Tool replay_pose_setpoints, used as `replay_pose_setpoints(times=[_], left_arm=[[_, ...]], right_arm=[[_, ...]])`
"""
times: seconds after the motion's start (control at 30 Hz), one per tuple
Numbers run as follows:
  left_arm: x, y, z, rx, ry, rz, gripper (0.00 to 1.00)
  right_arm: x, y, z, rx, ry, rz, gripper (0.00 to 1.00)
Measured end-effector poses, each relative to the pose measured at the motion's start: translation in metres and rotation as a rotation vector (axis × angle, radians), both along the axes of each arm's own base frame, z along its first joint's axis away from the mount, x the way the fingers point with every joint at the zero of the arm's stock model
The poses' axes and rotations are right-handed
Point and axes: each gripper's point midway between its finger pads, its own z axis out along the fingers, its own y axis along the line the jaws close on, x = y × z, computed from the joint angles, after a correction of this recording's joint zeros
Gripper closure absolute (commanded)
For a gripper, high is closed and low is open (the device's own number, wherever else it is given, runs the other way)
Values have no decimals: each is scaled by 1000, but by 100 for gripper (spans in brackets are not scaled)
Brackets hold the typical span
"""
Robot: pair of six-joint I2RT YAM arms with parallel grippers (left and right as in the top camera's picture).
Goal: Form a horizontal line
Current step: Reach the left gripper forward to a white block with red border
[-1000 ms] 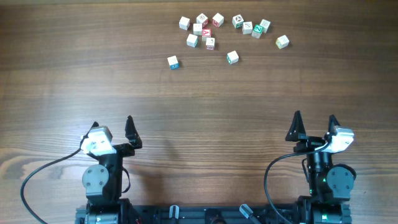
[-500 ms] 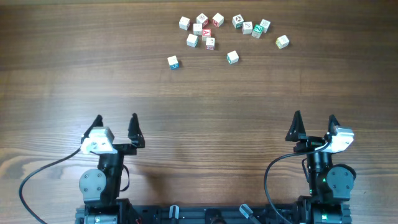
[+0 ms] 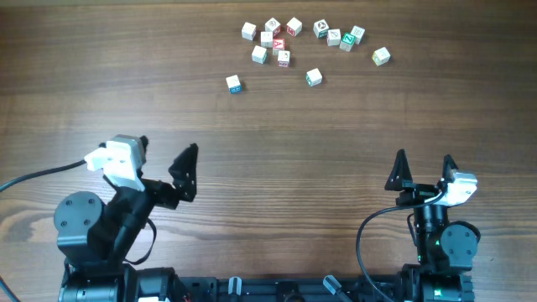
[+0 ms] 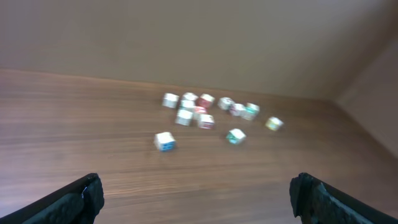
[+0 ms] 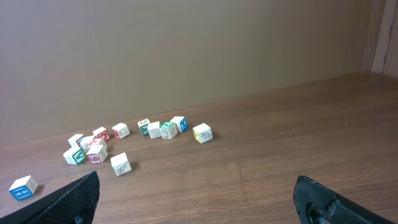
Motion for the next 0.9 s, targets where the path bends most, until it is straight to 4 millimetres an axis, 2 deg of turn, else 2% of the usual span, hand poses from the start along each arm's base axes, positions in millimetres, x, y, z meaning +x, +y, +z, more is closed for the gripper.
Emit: replay_pose_setpoints(times=[0.13, 0.33, 0.43, 0.5, 0.53, 0.63, 0.9], left_arm=[[4, -12, -8, -49, 81, -69, 0], [57, -17, 3, -97, 348, -86, 0], [80, -39, 2, -95, 441, -151, 0], [92, -57, -10, -86, 475, -203, 0], [98, -60, -12, -87, 472, -209, 0], [101, -60, -14, -93, 479, -204, 0], [107, -41, -23, -75, 508, -70, 0]], right_arm=[[0, 0, 0, 0, 0, 0, 0], [0, 0, -1, 1, 2, 0, 0], [0, 0, -1, 0, 2, 0, 0], [0, 0, -1, 0, 2, 0, 1], [0, 0, -1, 0, 2, 0, 0], [0, 0, -1, 1, 2, 0, 0], [0, 0, -1, 0, 2, 0, 0]])
